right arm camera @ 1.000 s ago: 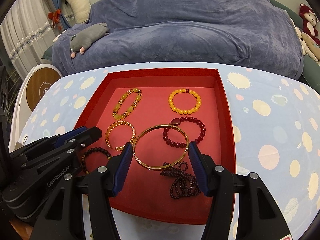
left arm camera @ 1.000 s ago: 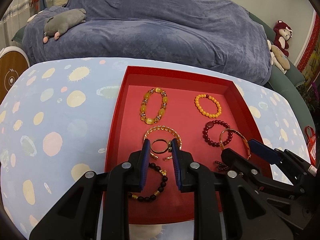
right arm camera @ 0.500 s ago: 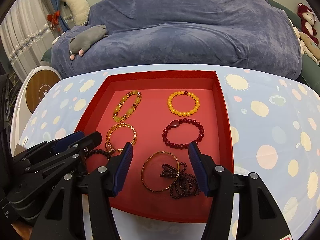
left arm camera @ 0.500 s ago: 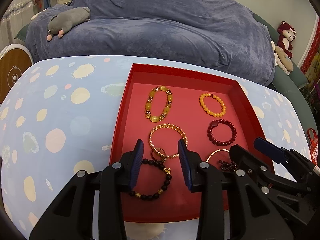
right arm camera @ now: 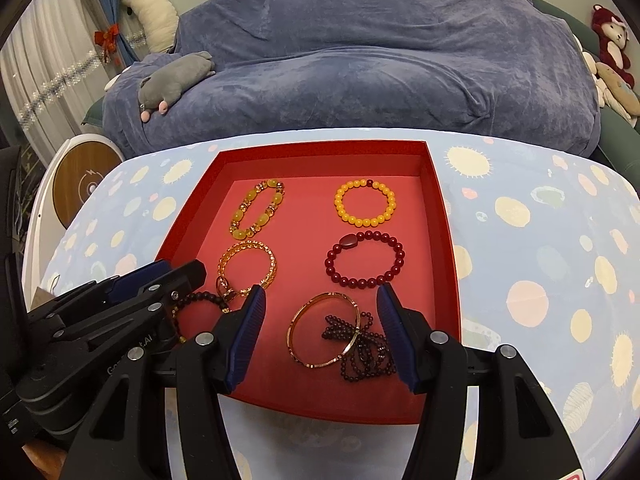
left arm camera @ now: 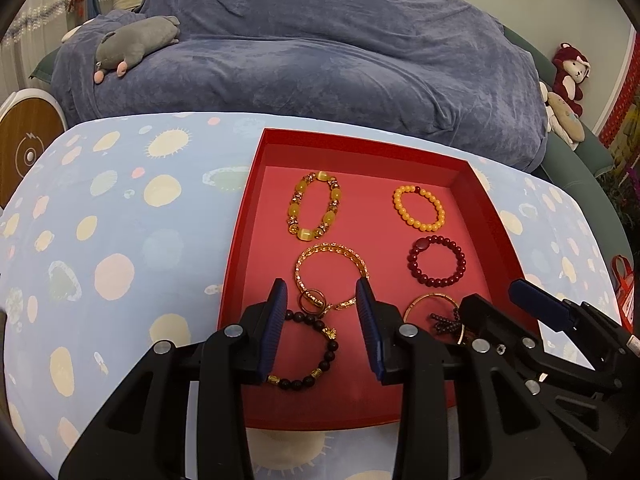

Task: Organize jewelry

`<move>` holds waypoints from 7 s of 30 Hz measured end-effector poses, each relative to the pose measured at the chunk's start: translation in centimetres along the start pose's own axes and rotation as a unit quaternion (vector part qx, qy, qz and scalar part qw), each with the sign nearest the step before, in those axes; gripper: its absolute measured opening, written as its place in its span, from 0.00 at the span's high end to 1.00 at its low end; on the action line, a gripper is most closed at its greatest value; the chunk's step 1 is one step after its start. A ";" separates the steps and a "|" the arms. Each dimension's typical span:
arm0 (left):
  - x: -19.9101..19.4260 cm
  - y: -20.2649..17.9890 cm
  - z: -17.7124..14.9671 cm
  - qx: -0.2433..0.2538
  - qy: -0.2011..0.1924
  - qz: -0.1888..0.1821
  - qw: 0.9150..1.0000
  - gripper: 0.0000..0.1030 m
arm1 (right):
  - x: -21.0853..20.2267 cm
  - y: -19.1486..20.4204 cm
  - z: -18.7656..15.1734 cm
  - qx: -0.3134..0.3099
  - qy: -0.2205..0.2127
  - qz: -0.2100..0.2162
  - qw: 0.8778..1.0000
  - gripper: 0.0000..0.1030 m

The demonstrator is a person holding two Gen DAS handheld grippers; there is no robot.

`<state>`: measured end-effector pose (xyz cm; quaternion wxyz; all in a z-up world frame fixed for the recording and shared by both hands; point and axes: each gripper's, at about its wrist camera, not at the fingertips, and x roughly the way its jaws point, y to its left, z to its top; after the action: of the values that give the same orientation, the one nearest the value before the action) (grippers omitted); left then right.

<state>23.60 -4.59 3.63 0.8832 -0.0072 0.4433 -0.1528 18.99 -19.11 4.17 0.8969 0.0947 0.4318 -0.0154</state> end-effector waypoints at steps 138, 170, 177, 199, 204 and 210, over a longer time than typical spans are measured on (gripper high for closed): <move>1.5 -5.2 2.6 0.050 0.009 -0.008 0.999 0.84 | 0.2 -2.6 2.9 -0.013 -0.007 -0.008 1.000 0.84; 5.0 -4.8 2.3 0.044 0.029 0.009 0.999 0.69 | 4.0 -3.4 2.6 -0.004 0.017 -0.017 1.000 0.80; 4.8 -4.8 2.3 0.044 0.029 0.009 0.999 0.69 | 3.7 -3.4 2.4 -0.003 0.017 -0.018 1.000 0.80; -2.7 -4.6 -1.8 0.037 0.015 0.015 0.999 0.69 | -3.9 -1.4 -2.1 0.003 0.005 -0.034 0.999 0.74; -3.5 -4.4 -2.7 0.034 0.016 0.026 0.999 0.69 | -4.7 -0.9 -2.8 0.006 0.006 -0.034 0.999 0.74; -4.3 -4.2 -4.0 0.035 0.022 0.043 0.998 0.69 | -5.6 -0.3 -3.9 -0.003 0.003 -0.036 0.999 0.68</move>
<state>16.95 -6.89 5.17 0.8787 0.0463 0.4569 -0.1305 12.43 -18.98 6.06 0.8949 0.0762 0.4373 -0.0461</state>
